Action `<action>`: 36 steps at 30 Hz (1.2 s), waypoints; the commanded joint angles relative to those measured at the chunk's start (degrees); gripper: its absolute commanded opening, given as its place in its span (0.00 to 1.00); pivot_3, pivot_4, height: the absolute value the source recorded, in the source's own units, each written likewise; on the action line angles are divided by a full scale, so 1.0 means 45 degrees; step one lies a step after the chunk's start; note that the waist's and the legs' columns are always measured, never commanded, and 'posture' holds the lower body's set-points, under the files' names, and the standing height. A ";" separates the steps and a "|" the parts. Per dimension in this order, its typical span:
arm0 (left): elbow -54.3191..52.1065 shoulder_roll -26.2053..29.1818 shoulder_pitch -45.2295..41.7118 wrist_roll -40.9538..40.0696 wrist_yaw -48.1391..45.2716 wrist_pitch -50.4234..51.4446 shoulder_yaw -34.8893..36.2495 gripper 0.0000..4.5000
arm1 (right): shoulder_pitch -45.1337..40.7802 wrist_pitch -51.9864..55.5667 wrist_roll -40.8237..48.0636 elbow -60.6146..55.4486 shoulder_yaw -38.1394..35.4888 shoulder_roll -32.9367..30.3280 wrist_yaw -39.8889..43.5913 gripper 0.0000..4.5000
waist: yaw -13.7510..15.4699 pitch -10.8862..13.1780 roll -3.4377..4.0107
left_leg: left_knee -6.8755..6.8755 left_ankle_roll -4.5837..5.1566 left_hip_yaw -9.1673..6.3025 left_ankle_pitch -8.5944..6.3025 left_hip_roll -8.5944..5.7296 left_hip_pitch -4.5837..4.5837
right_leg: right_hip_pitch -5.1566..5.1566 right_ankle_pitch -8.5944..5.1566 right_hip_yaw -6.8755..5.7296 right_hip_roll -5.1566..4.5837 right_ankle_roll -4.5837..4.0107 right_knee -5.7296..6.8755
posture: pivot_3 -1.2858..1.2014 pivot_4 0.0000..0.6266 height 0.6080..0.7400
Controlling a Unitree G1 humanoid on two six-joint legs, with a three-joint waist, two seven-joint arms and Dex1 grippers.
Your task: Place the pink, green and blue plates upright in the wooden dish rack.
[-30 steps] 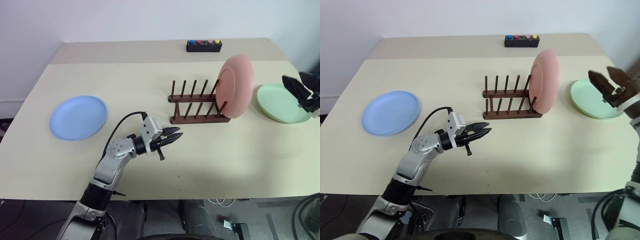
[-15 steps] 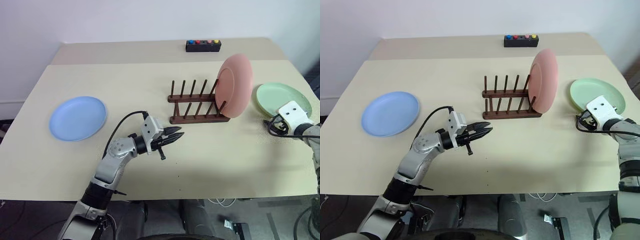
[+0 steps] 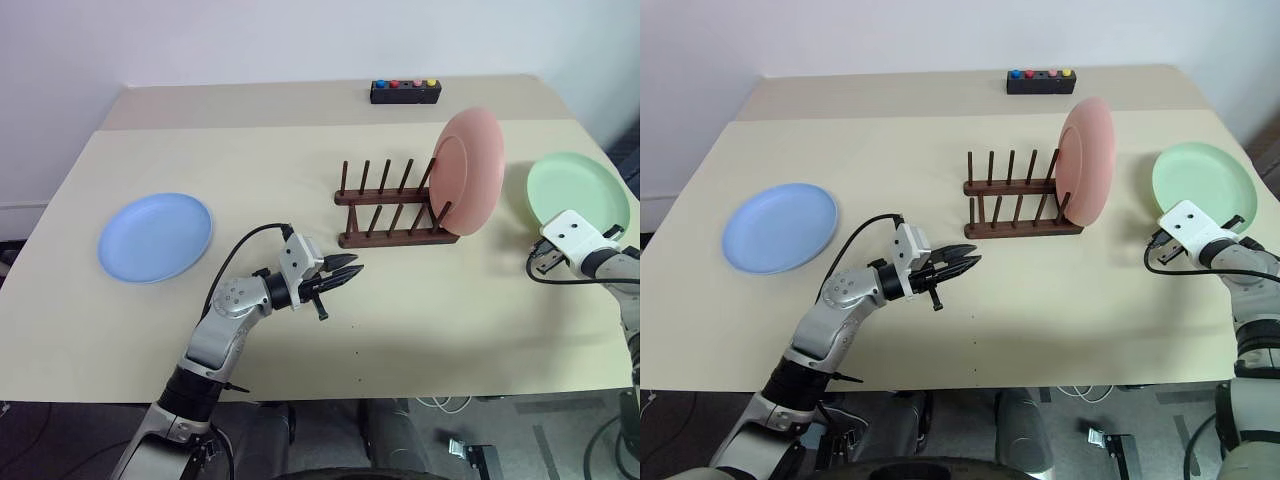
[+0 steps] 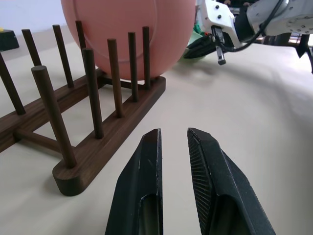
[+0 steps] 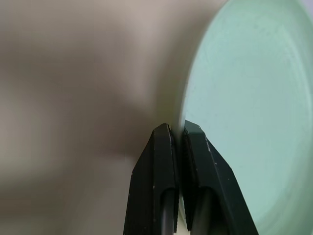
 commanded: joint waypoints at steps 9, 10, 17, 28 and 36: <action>-0.0455 -0.0015 -0.0039 -0.0235 -0.0192 -0.0033 0.0077 0.18 | -0.1868 0.0504 0.2134 -0.7269 -0.1892 -0.0777 0.0546 0.01 | -0.0128 0.0004 0.0033 | -0.0002 0.0000 0.0001 0.0000 0.0003 0.0002 | -0.0002 0.0001 0.0003 0.0003 0.0003 0.0003 | 0.52 0.24 1.00; -0.0459 -0.0018 -0.0038 -0.0238 -0.0195 -0.0029 0.0086 0.18 | -0.2081 0.0798 0.2671 -0.7885 -0.1915 -0.0604 0.0897 0.01 | -0.0138 0.0005 0.0032 | -0.0002 0.0000 0.0001 0.0000 0.0003 0.0000 | -0.0002 0.0002 0.0004 0.0002 0.0004 0.0001 | 0.52 0.24 1.00; -0.0594 -0.0002 0.0106 -0.0230 -0.0140 0.0010 0.0152 0.18 | -0.2503 0.3812 0.6589 -1.1911 -0.1646 0.0629 0.3305 0.01 | -0.0142 0.0007 0.0024 | 0.0001 0.0001 -0.0013 -0.0001 0.0003 -0.0007 | -0.0001 0.0004 0.0000 0.0000 0.0007 0.0002 | 0.52 0.24 1.00; -0.0679 0.0045 0.0242 -0.0228 -0.0061 -0.0001 0.0178 0.18 | -0.0674 0.9372 1.2723 -1.5681 -0.1848 0.2689 0.4397 0.01 | 0.0076 0.0006 0.0022 | 0.0005 0.0003 -0.0025 -0.0001 0.0003 -0.0010 | -0.0003 0.0005 -0.0005 0.0001 0.0006 0.0004 | 0.52 0.24 1.00; -0.0771 0.0129 0.0295 -0.0284 -0.0089 0.0069 0.0165 0.18 | -0.0206 1.0967 1.4359 -1.5362 -0.2660 0.3689 0.3430 0.01 | 0.0084 0.0006 0.0021 | 0.0011 0.0003 -0.0025 -0.0001 0.0003 -0.0014 | -0.0004 0.0009 -0.0010 0.0003 0.0003 0.0004 | 0.52 0.24 1.00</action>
